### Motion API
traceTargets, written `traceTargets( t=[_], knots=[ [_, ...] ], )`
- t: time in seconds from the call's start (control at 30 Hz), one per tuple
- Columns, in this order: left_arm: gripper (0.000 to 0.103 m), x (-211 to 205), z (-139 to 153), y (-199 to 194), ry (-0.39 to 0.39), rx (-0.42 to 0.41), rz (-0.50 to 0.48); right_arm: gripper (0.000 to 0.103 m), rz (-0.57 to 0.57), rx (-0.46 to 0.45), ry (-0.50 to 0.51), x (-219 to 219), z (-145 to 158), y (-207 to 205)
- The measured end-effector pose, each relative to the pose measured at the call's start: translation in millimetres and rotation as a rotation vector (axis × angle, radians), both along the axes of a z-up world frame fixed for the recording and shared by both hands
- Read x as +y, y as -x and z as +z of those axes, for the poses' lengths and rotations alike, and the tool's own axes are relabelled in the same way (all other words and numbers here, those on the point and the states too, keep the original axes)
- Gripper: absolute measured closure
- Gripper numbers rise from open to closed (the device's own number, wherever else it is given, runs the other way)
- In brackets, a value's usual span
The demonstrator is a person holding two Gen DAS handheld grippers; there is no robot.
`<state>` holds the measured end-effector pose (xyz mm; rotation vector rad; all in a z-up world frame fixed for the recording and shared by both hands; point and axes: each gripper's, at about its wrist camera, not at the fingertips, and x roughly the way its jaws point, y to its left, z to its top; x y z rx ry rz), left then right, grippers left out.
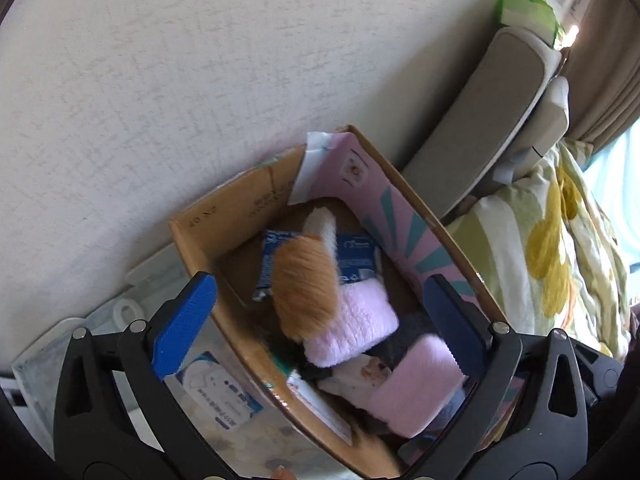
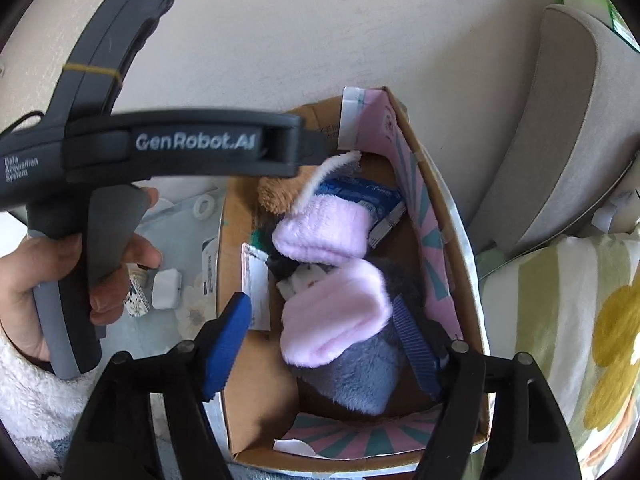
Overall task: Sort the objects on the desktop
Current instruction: 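Carry the brown plush and pink slipper into the box and release both, then move both tools back over the tray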
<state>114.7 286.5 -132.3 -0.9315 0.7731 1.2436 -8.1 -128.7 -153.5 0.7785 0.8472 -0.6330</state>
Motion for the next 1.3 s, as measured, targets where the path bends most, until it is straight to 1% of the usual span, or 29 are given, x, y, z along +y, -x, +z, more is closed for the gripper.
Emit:
traceTargets(
  t=[0.13,0.27,0.43,0.57,0.67,0.8,1.03,1.17,1.3],
  knots=[
    [0.0,-2.9,1.0,2.9,-0.013,0.003,0.0,0.033,-0.002,0.036,0.032,-0.6,2.7,0.0],
    [0.0,-9.2,7.4,11.0,-0.021,-0.011,0.003,0.033,-0.008,0.049,0.043,-0.3,4.7,-1.1],
    [0.0,-17.6,20.3,20.1,-0.053,0.022,0.005,0.033,0.004,0.07,0.069,2.5,10.1,-6.2],
    [0.0,-29.7,34.4,34.1,-0.1,0.05,0.044,0.033,0.015,0.076,0.087,7.5,16.9,-9.4],
    [0.0,-38.3,40.5,47.6,-0.113,0.038,0.07,0.033,0.022,0.086,0.098,11.9,22.9,-12.7],
    [0.0,-56.3,46.9,64.6,-0.142,0.029,0.088,0.033,0.019,0.053,0.13,19.5,36.6,-14.4],
    [0.0,-91.8,58.1,90.1,-0.177,0.048,0.103,0.033,0.039,0.052,0.162,29.8,47.4,-28.2],
    [0.0,-119.6,76.8,109.5,-0.231,0.082,0.131,0.033,0.057,0.046,0.167,34.3,51.2,-40.9],
    [0.0,-149.6,94.1,138.8,-0.281,0.103,0.194,0.033,0.092,0.048,0.183,41.6,55.2,-57.9]
  ],
)
